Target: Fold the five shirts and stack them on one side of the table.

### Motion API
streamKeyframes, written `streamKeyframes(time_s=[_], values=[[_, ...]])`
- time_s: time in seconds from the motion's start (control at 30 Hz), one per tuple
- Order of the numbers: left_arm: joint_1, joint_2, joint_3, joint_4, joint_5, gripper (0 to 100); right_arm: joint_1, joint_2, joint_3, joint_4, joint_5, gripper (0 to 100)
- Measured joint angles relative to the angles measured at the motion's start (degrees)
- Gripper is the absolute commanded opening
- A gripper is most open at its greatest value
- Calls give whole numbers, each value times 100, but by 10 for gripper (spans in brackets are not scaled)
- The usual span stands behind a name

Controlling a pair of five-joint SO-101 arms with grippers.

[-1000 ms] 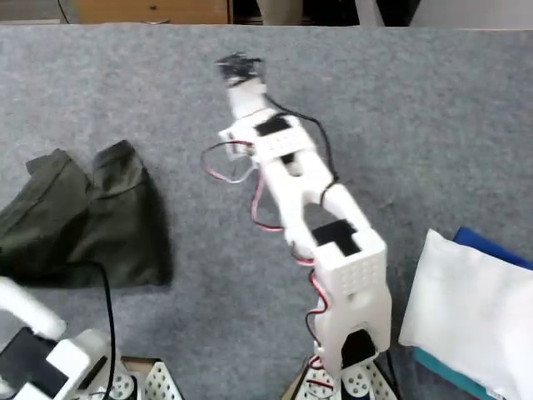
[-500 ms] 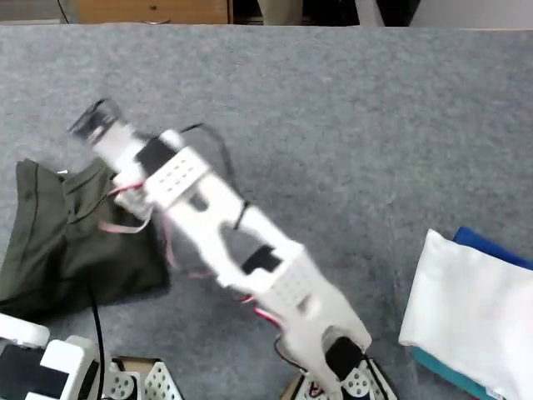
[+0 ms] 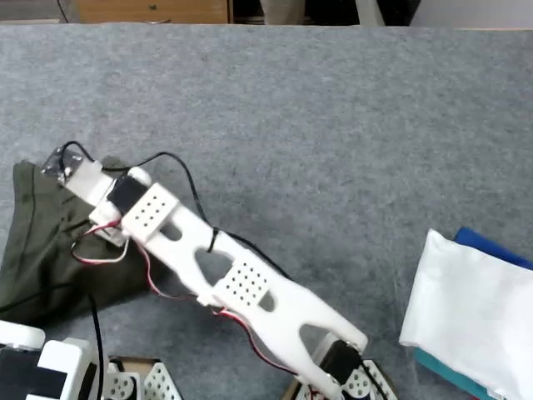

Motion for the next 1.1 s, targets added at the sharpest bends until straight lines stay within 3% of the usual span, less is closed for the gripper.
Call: streamKeyframes(time_s=[0.23,0.57,0.83,1.1], values=[[246,0,387,-387,0,19,325,9,-862,1222,70,5],[1090,-9,1916,-1626,0,19,1116,-976,-202,1327,88,5],[1415,-9,2004,-1741,0,19,1881,-3068,2857,1327,123,5],[2426,-9,2004,-1213,0,19,2998,-5319,6752,1064,440,5]])
